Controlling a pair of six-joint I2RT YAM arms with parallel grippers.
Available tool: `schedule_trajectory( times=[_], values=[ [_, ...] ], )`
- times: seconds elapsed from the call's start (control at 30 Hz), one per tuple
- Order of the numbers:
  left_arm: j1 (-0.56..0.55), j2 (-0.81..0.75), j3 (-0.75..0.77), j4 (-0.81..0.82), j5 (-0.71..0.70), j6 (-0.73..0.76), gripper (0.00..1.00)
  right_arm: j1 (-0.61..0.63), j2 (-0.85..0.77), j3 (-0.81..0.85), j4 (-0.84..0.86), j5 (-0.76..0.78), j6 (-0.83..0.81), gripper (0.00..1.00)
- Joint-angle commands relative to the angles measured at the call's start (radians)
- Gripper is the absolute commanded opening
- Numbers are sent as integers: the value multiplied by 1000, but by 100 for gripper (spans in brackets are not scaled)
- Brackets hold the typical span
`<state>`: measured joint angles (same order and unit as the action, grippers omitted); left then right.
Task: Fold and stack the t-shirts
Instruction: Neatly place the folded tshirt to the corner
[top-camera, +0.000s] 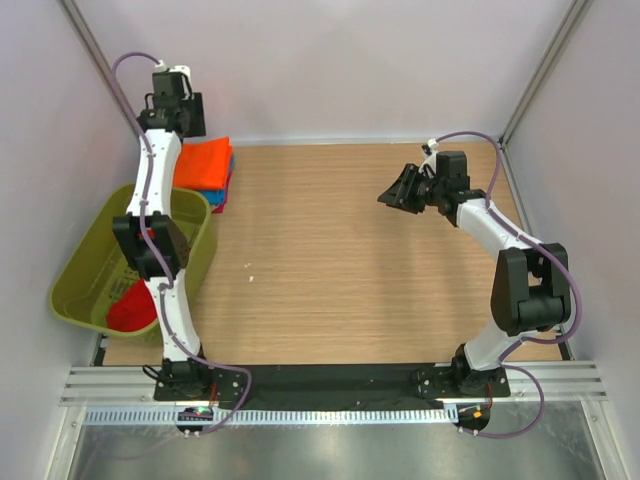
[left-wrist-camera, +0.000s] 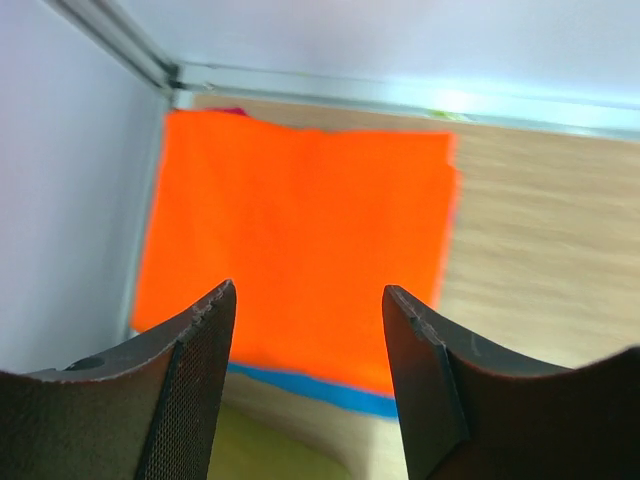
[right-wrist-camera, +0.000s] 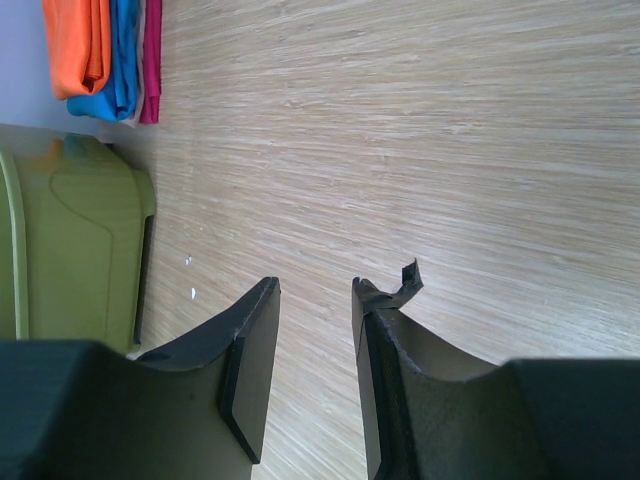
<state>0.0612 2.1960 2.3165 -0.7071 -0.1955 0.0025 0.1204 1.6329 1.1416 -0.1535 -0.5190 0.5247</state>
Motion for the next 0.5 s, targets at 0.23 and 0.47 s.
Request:
schedule_trajectory(
  times=[0.23, 0.47],
  values=[
    [-133, -362, -309, -400, -36, -101, 59, -2, -57, 24, 19, -7, 11, 42],
    [-172, -564, -659, -378, 4, -99, 59, -2, -107, -14, 23, -9, 32, 42]
  ],
)
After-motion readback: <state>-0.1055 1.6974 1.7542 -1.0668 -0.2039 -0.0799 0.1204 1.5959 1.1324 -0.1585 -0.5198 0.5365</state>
